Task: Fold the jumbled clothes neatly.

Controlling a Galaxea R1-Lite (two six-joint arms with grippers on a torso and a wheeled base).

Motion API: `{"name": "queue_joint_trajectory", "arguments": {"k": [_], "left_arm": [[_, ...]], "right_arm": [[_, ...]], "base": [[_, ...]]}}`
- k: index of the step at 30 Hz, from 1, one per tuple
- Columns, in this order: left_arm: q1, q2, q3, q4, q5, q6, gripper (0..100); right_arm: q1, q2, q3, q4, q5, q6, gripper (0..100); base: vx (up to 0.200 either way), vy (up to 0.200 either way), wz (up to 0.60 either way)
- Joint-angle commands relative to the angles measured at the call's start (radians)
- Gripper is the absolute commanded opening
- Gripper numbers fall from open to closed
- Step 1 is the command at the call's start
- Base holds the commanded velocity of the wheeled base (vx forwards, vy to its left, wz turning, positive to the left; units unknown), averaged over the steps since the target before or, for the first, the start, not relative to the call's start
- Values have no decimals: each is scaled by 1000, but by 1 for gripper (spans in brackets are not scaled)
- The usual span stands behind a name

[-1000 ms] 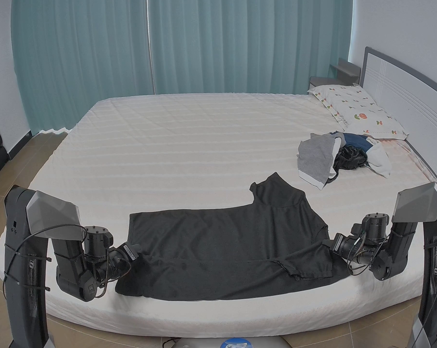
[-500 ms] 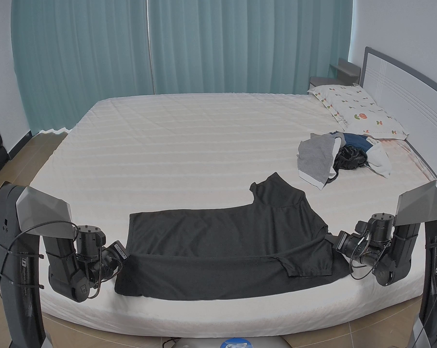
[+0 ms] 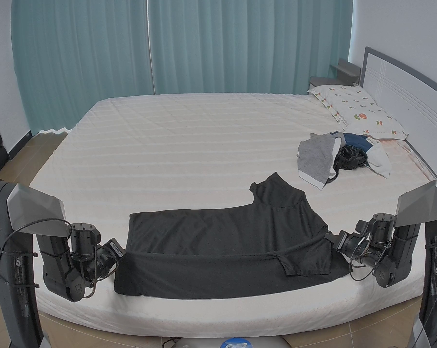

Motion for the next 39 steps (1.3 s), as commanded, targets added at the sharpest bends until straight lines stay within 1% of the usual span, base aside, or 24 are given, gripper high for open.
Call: {"name": "queue_joint_trajectory", "arguments": {"k": [1, 11, 18, 19, 31, 33, 36, 39], "left_arm": [[0, 26, -10, 0, -1, -1, 0], [-2, 110, -76, 1, -1, -2, 0], [-2, 121, -82, 0, -2, -2, 0], [-2, 121, -80, 0, -2, -2, 100], [4, 107, -60, 0, 1, -19, 100], [18, 89, -45, 0, -1, -21, 100], [33, 80, -14, -3, -20, -21, 100], [44, 83, -10, -45, -24, -22, 100]], "right_arm": [[-1, 24, -20, 1, 0, -1, 0], [1, 85, -82, 34, 0, -9, 0], [1, 88, -94, 50, 0, -9, 0], [1, 88, -96, 51, 0, -9, 100], [-14, 70, -82, 36, 2, 5, 100], [-27, 58, -74, 34, 2, 30, 100], [-42, 33, -66, 34, 5, 96, 100], [-57, 21, -73, 37, 11, 142, 100]], "base": [[0, 0, 0], [0, 0, 0], [0, 0, 0], [0, 0, 0], [0, 0, 0], [0, 0, 0], [0, 0, 0], [0, 0, 0]]}}
